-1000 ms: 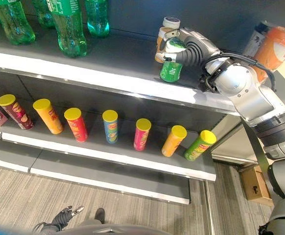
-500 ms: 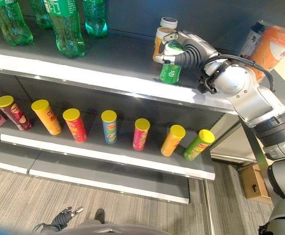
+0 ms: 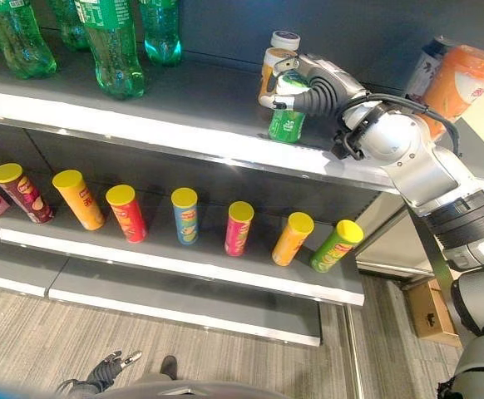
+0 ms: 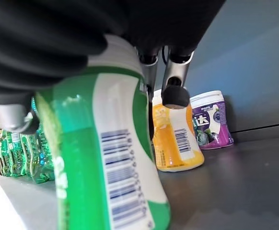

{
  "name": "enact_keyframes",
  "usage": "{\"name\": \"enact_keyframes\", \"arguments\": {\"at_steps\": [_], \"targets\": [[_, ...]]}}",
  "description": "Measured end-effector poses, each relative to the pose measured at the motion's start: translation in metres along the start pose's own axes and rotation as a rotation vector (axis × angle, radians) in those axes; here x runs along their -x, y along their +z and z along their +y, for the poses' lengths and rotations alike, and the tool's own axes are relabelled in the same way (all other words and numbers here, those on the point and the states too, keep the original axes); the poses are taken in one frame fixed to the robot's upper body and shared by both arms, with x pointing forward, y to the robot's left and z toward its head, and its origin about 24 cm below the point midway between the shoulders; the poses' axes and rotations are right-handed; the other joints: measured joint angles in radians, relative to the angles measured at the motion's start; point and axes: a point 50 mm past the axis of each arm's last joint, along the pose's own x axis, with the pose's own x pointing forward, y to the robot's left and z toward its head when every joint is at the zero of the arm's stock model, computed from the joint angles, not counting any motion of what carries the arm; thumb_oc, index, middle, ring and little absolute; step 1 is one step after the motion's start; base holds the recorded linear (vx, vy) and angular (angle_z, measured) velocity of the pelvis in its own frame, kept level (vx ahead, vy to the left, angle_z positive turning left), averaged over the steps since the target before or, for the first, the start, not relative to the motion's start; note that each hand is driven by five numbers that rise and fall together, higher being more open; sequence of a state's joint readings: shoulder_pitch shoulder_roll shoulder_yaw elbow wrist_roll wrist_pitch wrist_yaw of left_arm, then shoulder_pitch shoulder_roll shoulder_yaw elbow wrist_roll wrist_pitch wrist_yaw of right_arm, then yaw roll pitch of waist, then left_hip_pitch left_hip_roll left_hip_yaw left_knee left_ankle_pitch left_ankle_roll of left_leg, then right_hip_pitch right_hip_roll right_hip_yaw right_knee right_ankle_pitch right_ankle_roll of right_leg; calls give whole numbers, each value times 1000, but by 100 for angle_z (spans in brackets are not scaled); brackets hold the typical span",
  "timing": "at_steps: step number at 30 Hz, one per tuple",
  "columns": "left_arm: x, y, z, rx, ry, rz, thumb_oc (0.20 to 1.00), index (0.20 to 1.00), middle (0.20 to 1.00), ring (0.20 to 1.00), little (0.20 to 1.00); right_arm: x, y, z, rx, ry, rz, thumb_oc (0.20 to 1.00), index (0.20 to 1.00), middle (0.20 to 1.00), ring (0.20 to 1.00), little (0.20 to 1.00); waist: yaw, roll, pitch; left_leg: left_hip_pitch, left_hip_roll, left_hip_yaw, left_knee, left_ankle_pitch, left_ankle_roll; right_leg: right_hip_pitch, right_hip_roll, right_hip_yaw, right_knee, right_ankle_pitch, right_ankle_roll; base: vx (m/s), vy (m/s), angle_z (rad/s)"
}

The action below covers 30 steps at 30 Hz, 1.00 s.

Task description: Put the goods on the table back onto the shelves and tidy them up.

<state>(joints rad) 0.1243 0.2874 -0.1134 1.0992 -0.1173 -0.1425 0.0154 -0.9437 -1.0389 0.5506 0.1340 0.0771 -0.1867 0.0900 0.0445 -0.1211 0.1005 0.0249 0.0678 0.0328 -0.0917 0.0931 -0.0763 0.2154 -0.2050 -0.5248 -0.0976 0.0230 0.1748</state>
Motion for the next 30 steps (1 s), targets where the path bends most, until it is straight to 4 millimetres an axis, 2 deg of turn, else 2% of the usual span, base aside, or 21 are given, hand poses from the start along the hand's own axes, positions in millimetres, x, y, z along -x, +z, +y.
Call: {"name": "enact_keyframes", "arguments": {"at_steps": [15,16,17,30], "targets": [[0,-1,1,38,9,7,1000,1000,1000,1000,1000,-3,1,6,-21,1,-3,200,200,200,200,200,-2,-2,-6,5,4,9,0,0,0,0,1,10,0,1,-2,1,1,0],[0,-1,1,38,9,7,1000,1000,1000,1000,1000,-4,1,7,-23,0,-3,517,517,517,517,517,-2,-1,-7,8,4,10,0,0,0,0,1,12,0,2,-2,0,0,0],[0,-2,1,38,9,7,1000,1000,1000,1000,1000,-4,1,8,-28,0,-3,1000,1000,1000,1000,1000,-2,-1,-8,8,4,11,0,0,0,0,2,13,0,2,-2,7,3,-3],[1,-3,1,39,15,11,1000,1000,1000,1000,1000,-6,4,10,1,-4,-11,1000,1000,1000,1000,1000,-13,13,-24,13,12,16,-5,0,0,1,8,19,0,3,-4,0,0,0]]}}
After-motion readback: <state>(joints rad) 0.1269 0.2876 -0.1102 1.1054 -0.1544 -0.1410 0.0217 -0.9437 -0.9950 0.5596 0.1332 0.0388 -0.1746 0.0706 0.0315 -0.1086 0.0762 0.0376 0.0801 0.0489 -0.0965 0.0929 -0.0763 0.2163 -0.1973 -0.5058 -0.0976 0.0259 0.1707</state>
